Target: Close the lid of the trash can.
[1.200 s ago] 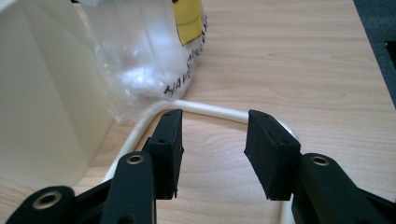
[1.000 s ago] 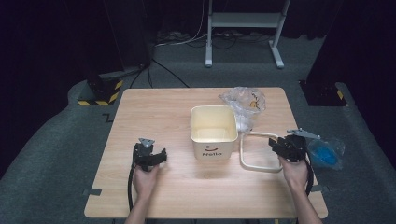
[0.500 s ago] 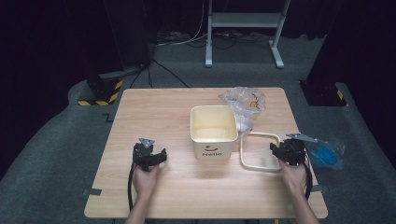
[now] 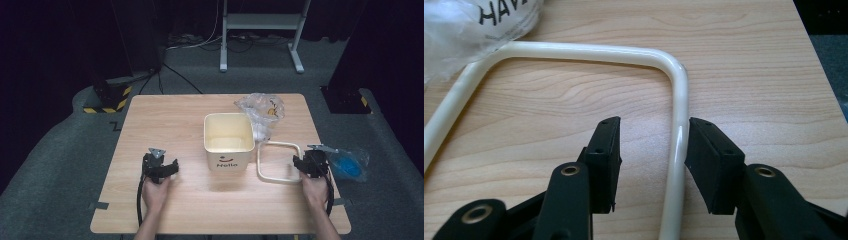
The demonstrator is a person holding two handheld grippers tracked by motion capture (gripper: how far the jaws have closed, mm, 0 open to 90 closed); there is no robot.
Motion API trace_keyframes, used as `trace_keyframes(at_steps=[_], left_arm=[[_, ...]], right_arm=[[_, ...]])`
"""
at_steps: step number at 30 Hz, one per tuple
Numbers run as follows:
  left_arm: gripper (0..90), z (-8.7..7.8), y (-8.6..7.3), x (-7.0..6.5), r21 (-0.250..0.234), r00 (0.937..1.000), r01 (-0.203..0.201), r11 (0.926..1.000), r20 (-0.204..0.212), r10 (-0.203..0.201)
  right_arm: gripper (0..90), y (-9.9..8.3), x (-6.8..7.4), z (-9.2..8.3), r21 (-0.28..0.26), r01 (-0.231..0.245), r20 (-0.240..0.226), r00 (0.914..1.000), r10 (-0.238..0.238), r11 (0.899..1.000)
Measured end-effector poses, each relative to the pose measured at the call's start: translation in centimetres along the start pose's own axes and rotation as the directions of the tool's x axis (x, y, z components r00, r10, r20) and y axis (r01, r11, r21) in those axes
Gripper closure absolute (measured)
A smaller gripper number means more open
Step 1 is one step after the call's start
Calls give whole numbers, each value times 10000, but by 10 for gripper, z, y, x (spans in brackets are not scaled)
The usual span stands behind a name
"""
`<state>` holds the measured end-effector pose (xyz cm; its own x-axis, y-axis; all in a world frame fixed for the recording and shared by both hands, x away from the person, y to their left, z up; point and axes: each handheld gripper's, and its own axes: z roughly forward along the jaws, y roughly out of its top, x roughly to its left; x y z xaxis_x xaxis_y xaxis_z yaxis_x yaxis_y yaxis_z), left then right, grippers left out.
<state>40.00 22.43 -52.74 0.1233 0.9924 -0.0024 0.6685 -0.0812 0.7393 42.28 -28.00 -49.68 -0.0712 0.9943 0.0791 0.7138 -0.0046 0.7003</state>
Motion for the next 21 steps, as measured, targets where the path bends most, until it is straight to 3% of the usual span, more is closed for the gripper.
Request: trace_keyframes(at_steps=[5,21], left_arm=[[221,0,0,0,0,10000,1,10000,1,-1],[221,0,0,0,0,10000,-6,10000,-9,6]], right_arm=[[595,0,-2,4,22,-7,359,9994,6,10000],[697,0,-2,15,386,35,550,9985,-56,9992]])
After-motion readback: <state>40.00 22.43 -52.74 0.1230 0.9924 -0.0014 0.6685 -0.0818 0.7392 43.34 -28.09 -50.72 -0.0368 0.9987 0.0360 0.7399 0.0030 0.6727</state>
